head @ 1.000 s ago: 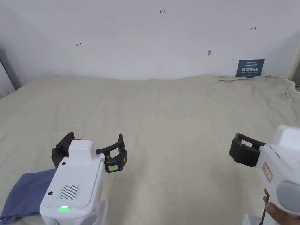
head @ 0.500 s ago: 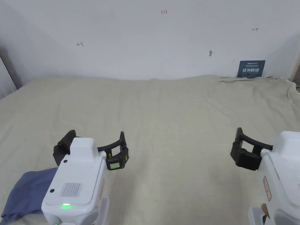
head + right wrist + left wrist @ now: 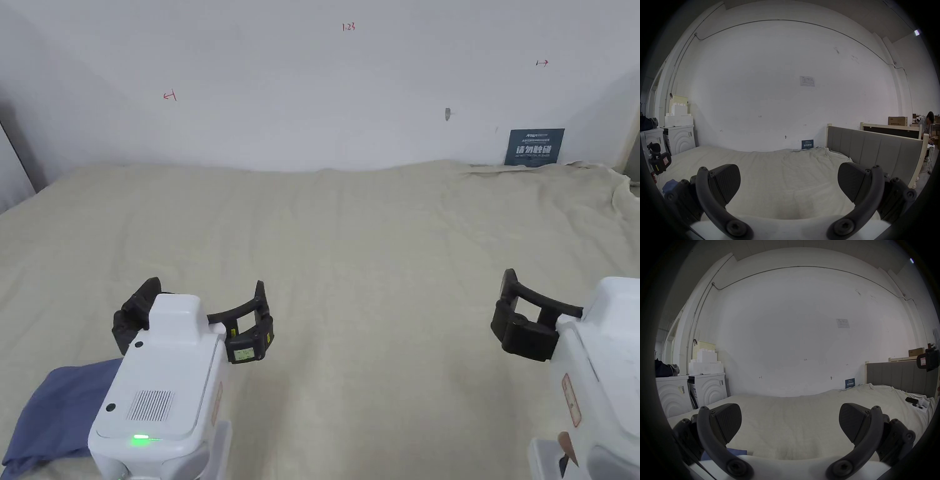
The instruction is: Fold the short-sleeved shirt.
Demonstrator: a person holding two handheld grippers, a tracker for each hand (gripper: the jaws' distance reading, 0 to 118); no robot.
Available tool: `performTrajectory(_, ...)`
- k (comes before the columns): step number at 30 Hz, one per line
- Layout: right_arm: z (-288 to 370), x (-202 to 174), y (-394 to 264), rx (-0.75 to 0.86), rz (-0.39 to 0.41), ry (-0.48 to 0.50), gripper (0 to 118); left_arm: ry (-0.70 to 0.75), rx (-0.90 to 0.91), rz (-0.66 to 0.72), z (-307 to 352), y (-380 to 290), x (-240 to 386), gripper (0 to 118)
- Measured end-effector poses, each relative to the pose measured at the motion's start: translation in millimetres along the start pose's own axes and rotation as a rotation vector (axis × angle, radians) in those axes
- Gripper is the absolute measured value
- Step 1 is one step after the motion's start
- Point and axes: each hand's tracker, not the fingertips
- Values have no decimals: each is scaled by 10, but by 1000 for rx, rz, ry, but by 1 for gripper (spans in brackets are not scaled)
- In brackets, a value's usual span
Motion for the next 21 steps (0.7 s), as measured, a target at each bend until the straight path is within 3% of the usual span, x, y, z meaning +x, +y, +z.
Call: performTrajectory(21,13,11,4,0,-6,1,117,-2,-3,-7,14,8,7,118)
